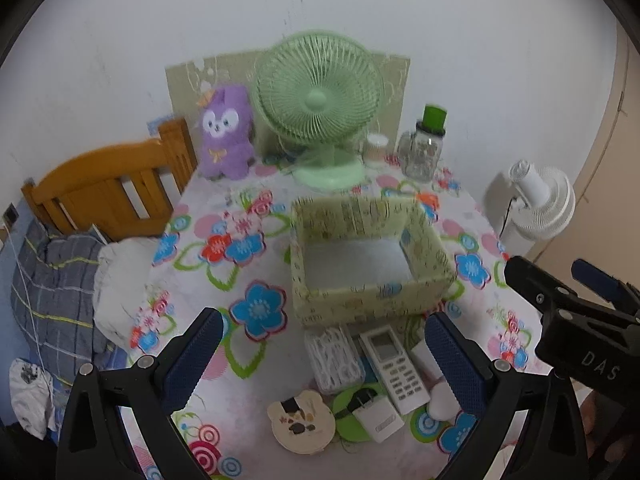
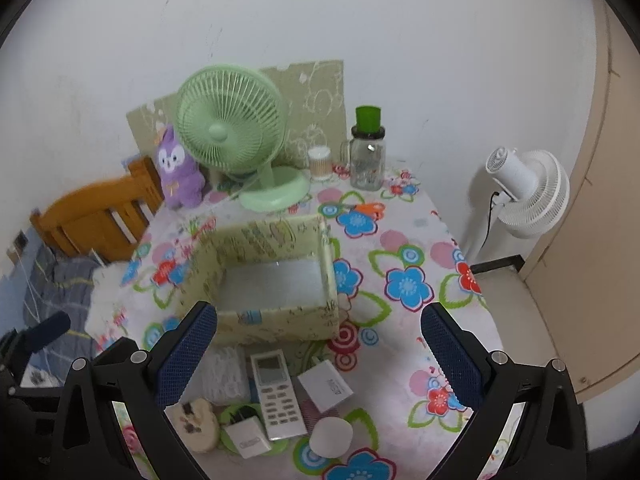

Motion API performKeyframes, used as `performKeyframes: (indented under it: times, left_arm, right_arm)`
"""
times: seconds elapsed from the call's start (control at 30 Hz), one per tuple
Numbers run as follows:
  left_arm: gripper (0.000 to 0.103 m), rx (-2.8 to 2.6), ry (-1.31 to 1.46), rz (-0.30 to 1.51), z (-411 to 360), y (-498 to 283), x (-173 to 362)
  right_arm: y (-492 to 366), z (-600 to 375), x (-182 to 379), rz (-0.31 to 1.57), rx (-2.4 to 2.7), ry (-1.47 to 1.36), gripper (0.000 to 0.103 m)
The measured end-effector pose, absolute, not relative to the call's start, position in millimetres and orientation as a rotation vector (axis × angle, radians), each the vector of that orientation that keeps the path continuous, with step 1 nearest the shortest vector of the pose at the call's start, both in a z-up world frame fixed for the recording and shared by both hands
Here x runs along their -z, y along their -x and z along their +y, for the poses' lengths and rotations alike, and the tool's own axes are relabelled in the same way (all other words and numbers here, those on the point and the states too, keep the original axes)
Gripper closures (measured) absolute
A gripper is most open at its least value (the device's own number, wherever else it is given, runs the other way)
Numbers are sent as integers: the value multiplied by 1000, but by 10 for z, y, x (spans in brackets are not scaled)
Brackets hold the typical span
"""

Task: Organize rigid objects
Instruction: 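Lower the left tool to the clear floss-pick box while the right tool lowers to the white charger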

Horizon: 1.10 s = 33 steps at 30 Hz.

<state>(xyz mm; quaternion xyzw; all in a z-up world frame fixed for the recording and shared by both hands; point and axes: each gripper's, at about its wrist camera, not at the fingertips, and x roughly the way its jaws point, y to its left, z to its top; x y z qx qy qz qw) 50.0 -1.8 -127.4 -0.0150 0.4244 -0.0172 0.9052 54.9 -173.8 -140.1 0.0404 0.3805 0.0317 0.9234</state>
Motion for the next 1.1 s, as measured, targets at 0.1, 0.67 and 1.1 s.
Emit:
performKeyframes:
  times: [0.1, 0.67, 1.1]
  left_arm:
    - [2, 48, 45, 908, -19, -537, 1427]
    - [3, 13, 75, 1017, 22, -782, 2281]
    - [5, -28, 95, 1080, 92, -951, 2793]
  right_arm:
    - [-565, -1719, 1548, 796, -68, -74, 0]
    - [-772, -1742, 2326, 916, -33, -50, 0]
    - [-901, -1670, 2922, 1002, -47, 4, 0]
